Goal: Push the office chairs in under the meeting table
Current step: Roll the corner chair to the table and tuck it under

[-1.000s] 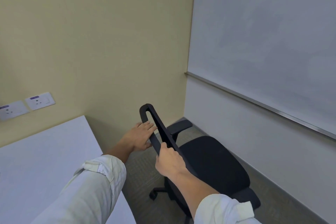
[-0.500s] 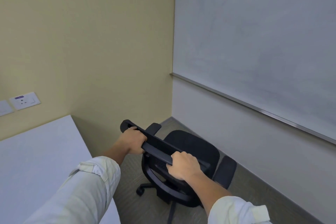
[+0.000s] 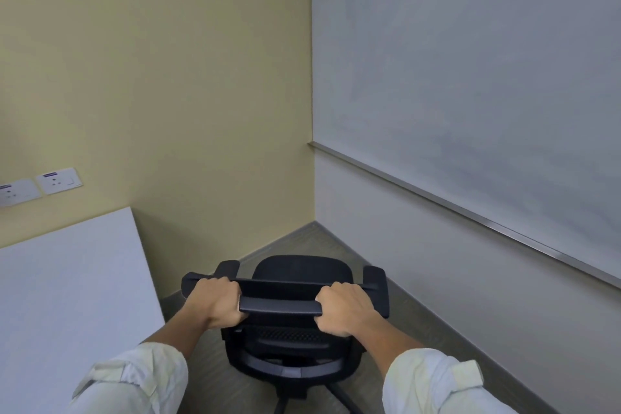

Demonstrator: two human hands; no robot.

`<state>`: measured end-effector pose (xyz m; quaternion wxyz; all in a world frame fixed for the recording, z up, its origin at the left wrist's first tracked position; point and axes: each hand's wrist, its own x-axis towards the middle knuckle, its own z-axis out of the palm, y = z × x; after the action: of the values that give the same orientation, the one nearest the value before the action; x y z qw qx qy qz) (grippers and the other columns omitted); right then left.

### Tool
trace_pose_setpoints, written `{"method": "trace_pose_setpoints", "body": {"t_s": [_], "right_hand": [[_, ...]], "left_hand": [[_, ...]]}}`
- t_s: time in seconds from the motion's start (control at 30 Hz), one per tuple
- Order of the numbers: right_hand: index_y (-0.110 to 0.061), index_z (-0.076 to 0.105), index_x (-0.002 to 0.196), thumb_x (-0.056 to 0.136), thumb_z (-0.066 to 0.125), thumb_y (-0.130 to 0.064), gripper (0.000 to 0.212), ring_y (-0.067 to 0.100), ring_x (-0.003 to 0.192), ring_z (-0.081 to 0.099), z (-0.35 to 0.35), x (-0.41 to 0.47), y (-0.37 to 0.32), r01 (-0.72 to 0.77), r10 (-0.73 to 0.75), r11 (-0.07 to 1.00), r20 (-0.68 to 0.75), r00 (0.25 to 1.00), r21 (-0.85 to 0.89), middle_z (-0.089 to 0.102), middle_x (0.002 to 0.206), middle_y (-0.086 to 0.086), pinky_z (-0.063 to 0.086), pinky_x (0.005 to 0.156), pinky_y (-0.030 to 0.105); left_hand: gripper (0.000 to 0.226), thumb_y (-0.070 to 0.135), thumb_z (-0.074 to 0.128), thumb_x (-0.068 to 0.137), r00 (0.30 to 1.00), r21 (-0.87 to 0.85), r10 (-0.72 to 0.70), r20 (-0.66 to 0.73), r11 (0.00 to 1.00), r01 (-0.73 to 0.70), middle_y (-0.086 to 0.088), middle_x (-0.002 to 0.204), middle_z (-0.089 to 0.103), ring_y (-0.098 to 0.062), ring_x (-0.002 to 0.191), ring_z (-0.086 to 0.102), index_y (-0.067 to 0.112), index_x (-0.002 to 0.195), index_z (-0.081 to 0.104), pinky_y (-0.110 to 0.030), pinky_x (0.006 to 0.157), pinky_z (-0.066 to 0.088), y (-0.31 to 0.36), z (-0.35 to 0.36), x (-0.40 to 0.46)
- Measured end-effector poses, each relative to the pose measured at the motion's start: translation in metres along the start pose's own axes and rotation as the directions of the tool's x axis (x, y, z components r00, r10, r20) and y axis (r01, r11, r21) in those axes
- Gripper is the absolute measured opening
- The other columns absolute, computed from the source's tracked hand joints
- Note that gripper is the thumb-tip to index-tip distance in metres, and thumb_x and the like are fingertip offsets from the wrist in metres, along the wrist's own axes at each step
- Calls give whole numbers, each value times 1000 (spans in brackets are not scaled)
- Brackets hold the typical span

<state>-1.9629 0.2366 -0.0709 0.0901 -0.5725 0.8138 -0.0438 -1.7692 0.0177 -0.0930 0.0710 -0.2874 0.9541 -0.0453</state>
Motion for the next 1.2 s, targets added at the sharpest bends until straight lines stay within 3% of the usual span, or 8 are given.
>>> {"method": "trace_pose_setpoints", "body": {"t_s": [0.2,0.4,0.6,0.9,1.2], "right_hand": [[-20,56,60,75,61,-33,20,19,52,51,-5,6,37,110,-111,994,-26,993,-27,56,56,-3,38,52,30],[-24,49,56,74,61,-37,25,14,49,46,-12,39,74,188,-190,982,-36,981,-33,51,53,-7,34,52,30],[-21,55,60,75,61,-35,21,16,52,51,-19,94,104,234,-235,971,-25,972,-38,55,55,-5,39,55,31],[-23,66,74,81,61,-35,15,24,63,60,-36,177,143,302,-303,951,2,953,-71,62,66,-2,55,65,37],[-25,53,62,78,60,-37,21,20,53,52,-48,222,208,453,-452,889,22,892,-68,54,56,-6,40,55,31]], "left_hand": [[32,55,42,75,996,1,-86,7,996,86,9,67,59,-18,58,53,25,66,52,-32,62,49,33,-10,-3],[34,57,37,74,992,3,-128,-6,992,128,10,59,49,-19,58,52,26,62,47,-32,60,47,47,-16,23],[37,58,35,73,984,5,-175,-15,984,175,9,59,52,-18,56,53,26,62,49,-32,56,43,43,-18,70],[32,50,44,73,968,-19,-250,36,968,251,6,64,61,-22,63,62,24,64,60,-32,59,47,38,-35,147],[36,52,42,72,922,-65,-376,92,922,382,5,65,61,-22,64,62,23,68,63,-33,61,49,85,-46,179]]}}
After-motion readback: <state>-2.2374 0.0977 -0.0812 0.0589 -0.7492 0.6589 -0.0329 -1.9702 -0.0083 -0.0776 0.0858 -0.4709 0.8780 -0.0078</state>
